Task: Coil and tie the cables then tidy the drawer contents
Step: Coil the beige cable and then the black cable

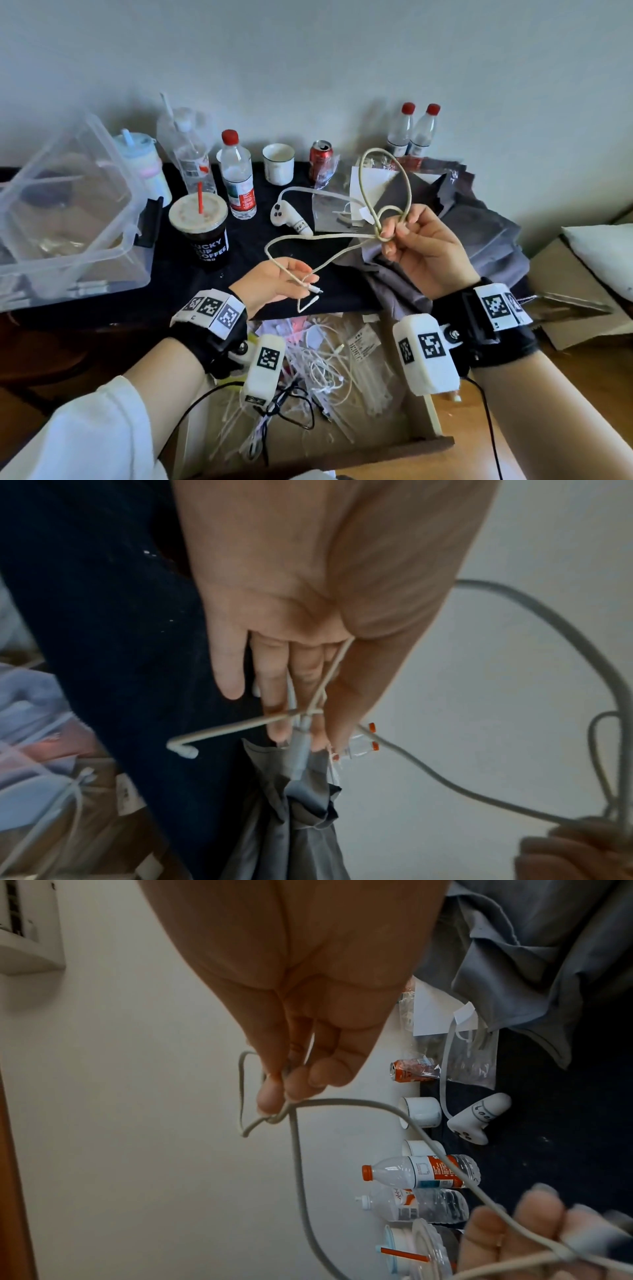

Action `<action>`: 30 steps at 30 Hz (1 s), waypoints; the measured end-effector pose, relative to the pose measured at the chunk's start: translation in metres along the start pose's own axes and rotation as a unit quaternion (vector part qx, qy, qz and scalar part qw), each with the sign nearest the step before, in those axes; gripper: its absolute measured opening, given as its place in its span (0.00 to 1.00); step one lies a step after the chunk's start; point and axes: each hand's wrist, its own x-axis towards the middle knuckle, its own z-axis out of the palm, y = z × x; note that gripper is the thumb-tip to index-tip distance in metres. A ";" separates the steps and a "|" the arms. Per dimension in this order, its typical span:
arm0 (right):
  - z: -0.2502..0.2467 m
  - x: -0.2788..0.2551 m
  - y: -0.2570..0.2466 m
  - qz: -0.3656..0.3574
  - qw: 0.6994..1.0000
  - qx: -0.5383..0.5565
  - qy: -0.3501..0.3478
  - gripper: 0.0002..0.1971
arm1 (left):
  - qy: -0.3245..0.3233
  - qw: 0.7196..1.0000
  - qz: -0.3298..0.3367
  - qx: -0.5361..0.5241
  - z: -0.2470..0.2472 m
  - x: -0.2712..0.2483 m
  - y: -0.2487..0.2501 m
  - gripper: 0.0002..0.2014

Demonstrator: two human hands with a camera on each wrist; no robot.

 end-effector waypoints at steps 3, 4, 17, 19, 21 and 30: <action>0.000 0.000 0.003 -0.006 1.000 -0.017 0.007 0.23 | 0.048 0.998 0.014 0.030 -0.001 0.000 0.009 0.24; 0.000 0.000 0.004 -0.009 1.000 -0.020 0.014 0.26 | 0.078 0.996 0.014 0.029 -0.003 0.001 0.011 0.29; 0.008 0.001 0.028 0.073 0.995 -0.040 0.048 0.24 | -0.040 0.995 0.078 0.037 0.032 -0.013 0.036 0.11; 0.011 0.000 0.032 0.081 0.993 -0.059 0.055 0.15 | -0.036 0.997 0.072 0.009 0.039 -0.011 0.034 0.08; 0.013 -0.002 0.034 0.085 0.992 -0.071 0.054 0.15 | -0.015 0.996 0.067 -0.058 0.041 -0.009 0.030 0.07; 0.007 -0.016 0.049 0.159 0.958 -0.238 0.036 0.10 | -0.021 0.970 0.037 -0.238 0.028 -0.010 0.026 0.12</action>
